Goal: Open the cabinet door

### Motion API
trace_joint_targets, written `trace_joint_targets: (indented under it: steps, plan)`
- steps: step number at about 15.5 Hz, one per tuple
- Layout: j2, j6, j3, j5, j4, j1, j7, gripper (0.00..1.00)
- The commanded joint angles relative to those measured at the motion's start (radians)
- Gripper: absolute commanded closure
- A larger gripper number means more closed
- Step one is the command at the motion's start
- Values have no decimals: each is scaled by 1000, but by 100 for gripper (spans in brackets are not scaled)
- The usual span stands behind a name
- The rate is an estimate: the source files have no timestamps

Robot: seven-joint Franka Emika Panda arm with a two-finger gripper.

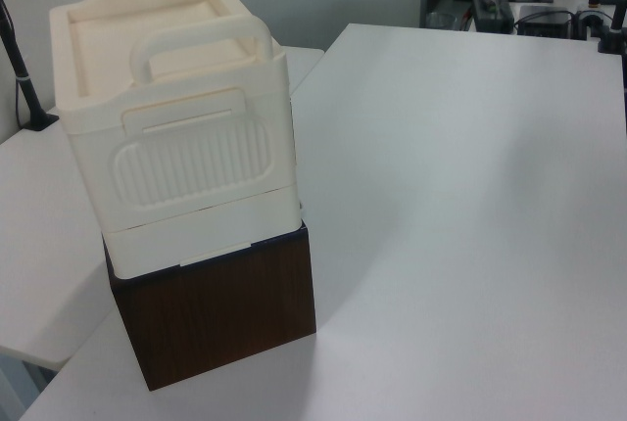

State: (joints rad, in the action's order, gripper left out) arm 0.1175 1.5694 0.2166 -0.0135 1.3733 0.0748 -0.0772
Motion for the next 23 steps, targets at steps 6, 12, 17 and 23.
trace_joint_targets:
  steps: [6, 12, 17, 23]
  plan:
    - [-21, -52, -3, 0, 18, -7, -36, 0]
    - [-16, -58, -8, 1, 18, -30, -41, 0]
    - [-16, -66, -6, -2, 18, -35, -33, 0]
    - [-15, -71, -8, -20, 20, -41, -27, 0]
